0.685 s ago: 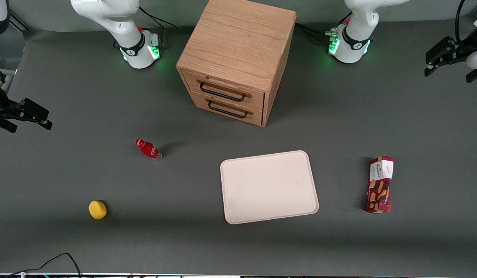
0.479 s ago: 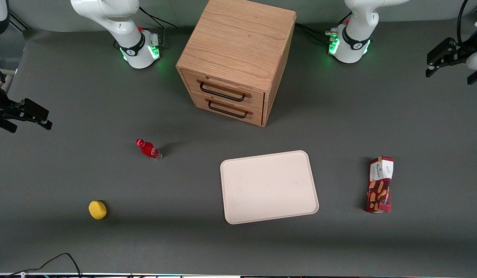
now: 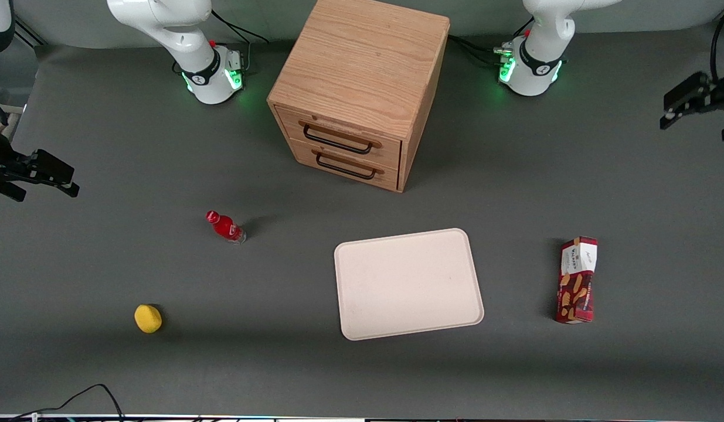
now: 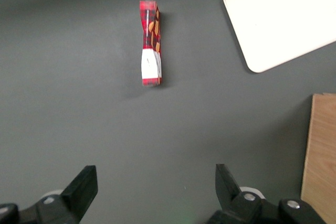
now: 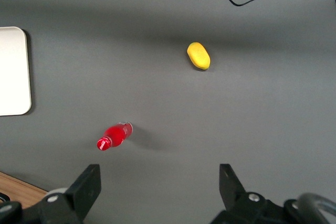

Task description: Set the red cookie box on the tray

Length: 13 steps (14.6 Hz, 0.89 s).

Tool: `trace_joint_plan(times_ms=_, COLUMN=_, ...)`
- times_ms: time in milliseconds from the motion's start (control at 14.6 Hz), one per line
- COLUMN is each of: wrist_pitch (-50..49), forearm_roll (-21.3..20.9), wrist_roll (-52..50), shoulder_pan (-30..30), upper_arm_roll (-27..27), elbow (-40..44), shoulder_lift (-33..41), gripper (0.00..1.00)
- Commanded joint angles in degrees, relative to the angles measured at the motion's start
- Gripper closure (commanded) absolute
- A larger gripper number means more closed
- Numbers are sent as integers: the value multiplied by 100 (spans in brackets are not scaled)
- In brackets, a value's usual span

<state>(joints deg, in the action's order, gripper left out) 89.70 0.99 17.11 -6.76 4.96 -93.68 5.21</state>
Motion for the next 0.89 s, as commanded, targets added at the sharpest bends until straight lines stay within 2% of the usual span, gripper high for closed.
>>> trace_joint_plan(times_ms=0, wrist_pitch=423, forearm_roll=7, wrist_roll=29, shoulder_pan=113, upper_arm_roll=31, elbow=569, shoulder_lift=-1158, gripper=0)
trace_joint_plan(times_ms=479, wrist_pitch=2821, forearm_roll=-423, wrist_roll=-198, shoulder_pan=316, upper_arm_roll=31, elbow=632, shoulder_lift=-3313, gripper=0)
trace_joint_plan(times_ms=822, wrist_pitch=4001, forearm_roll=-1178, wrist_roll=-603, shoulder_pan=395, upper_arm_roll=22, elbow=597, shoulder_lift=-4184, gripper=0)
